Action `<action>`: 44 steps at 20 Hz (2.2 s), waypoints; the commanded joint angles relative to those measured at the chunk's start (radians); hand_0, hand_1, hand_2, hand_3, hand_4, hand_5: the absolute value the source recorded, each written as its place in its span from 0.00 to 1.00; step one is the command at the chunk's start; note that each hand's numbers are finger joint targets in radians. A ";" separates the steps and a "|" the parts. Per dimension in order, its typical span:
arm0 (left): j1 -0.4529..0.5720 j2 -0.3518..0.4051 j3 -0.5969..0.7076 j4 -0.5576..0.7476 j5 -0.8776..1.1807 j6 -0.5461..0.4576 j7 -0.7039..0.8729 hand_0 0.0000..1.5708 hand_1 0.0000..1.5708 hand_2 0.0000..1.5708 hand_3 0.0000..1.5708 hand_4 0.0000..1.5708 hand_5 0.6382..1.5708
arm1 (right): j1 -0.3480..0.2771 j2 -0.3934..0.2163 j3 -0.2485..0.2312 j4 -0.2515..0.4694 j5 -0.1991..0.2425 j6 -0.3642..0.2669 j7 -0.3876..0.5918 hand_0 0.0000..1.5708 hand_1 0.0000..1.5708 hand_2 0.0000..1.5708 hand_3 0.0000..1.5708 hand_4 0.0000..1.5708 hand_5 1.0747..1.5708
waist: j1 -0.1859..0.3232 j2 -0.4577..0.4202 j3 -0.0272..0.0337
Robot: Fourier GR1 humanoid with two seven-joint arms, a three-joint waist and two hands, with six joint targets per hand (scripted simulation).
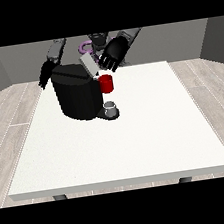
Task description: Insert the coffee pod into the coffee machine and close the lid
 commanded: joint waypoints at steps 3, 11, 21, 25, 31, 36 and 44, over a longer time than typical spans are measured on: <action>-0.075 0.049 0.016 0.032 -0.005 -0.031 -0.011 0.76 0.76 0.80 0.78 0.29 1.00 | -0.042 0.006 0.001 -0.002 0.013 -0.021 0.001 0.00 0.00 0.00 0.00 0.00 1.00 | -0.017 0.060 -0.0001; -0.043 0.008 0.006 0.054 -0.015 -0.015 -0.017 0.79 0.79 0.82 0.78 0.27 1.00 | -0.021 0.019 0.004 0.001 0.009 -0.024 0.011 0.00 0.00 0.00 0.00 0.00 1.00 | -0.006 0.036 -0.0001; -0.039 0.035 0.007 0.065 -0.027 -0.013 -0.063 0.77 0.77 0.80 0.76 0.26 1.00 | -0.027 -0.027 -0.032 0.000 -0.014 0.004 0.011 0.00 0.00 0.00 0.00 0.07 1.00 | -0.007 0.035 -0.0003; -0.066 0.032 0.024 0.071 -0.022 0.010 -0.060 0.78 0.78 0.80 0.77 0.24 1.00 | 0.001 0.011 -0.008 0.002 -0.015 0.000 -0.031 0.00 0.00 0.00 0.00 0.00 1.00 | -0.033 0.062 -0.0001; -0.068 -0.006 0.000 0.040 -0.045 0.044 -0.046 0.77 0.77 0.78 0.75 0.23 1.00 | -0.022 -0.020 -0.057 0.068 -0.031 0.000 -0.086 0.00 0.00 0.00 0.00 0.00 1.00 | 0.008 0.068 0.0003; -0.063 0.038 -0.010 0.058 -0.090 0.090 -0.059 0.78 0.78 0.79 0.74 0.00 1.00 | -0.015 -0.020 -0.033 0.017 -0.020 0.008 -0.044 0.00 0.00 0.00 0.00 0.00 1.00 | -0.036 0.068 0.0002; -0.069 0.119 -0.032 0.086 -0.143 0.109 -0.154 0.75 0.75 0.74 0.65 0.00 1.00 | -0.047 -0.016 -0.013 -0.030 -0.001 -0.005 0.001 0.00 0.00 0.00 0.00 0.00 1.00 | -0.048 0.125 -0.0002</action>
